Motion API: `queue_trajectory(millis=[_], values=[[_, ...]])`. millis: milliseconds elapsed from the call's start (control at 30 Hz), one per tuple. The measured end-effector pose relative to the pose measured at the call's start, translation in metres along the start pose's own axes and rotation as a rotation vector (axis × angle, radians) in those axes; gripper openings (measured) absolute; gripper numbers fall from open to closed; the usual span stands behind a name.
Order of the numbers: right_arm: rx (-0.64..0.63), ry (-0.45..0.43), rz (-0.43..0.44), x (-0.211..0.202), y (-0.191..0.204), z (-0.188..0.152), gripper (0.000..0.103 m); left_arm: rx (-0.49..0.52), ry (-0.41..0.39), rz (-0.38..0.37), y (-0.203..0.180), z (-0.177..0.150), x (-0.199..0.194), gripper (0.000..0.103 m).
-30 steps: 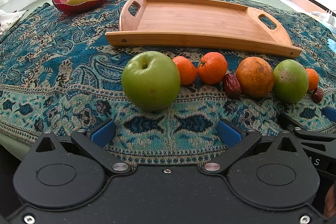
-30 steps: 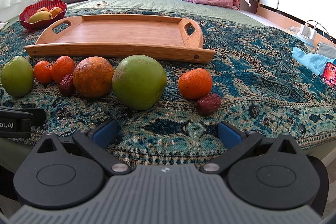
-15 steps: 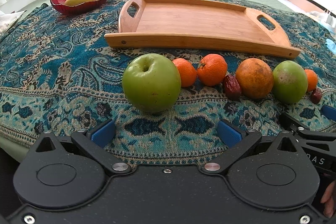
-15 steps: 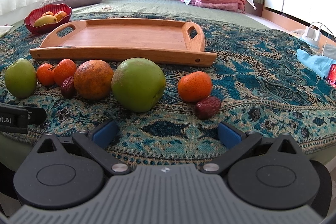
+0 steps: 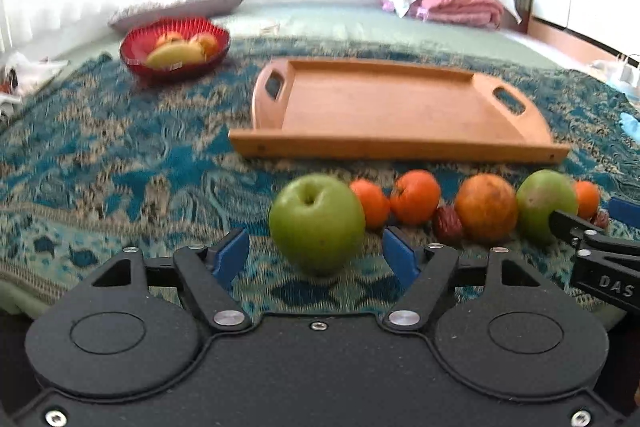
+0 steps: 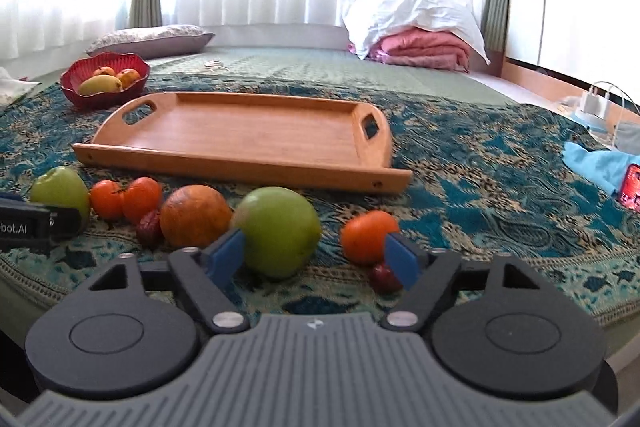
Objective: Organize fruits
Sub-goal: 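Close the left tool on the large green apple while the right tool grasps the smaller green apple, then carry the green apple in the left tool over the tray while the right tool carries its apple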
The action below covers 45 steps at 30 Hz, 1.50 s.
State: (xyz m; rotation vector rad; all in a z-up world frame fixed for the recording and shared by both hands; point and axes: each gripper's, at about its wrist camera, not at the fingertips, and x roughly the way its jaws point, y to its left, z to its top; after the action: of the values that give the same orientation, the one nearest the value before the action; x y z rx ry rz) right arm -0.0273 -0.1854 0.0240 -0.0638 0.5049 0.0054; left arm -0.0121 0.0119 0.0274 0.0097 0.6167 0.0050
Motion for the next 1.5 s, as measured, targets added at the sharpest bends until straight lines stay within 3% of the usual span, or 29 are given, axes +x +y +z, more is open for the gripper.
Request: queue_trajectory(millis=[267, 700, 800, 1067, 1167, 1500], values=[[-0.046, -0.002, 0.039, 0.008, 0.013, 0.005, 0.069, 0.009, -0.004, -0.003, 0.0, 0.0, 0.007, 0.053], [-0.049, 0.062, 0.111, 0.036, 0.01, 0.017, 0.069, -0.013, 0.016, -0.021, 0.005, -0.001, 0.025, 0.054], [-0.032, 0.068, 0.123, 0.043, 0.008, 0.02, 0.07, -0.031, 0.045, -0.034, 0.006, -0.003, 0.033, 0.053], [0.056, 0.1, 0.179, 0.058, -0.003, 0.026, 0.071, -0.047, 0.018, -0.034, 0.008, -0.004, 0.038, 0.053], [0.11, 0.099, 0.191, 0.062, -0.006, 0.026, 0.061, -0.043, 0.017, -0.033, 0.007, -0.003, 0.037, 0.053], [0.151, 0.028, 0.131, 0.054, -0.005, 0.027, 0.059, -0.023, -0.003, -0.014, 0.006, 0.005, 0.034, 0.053]])
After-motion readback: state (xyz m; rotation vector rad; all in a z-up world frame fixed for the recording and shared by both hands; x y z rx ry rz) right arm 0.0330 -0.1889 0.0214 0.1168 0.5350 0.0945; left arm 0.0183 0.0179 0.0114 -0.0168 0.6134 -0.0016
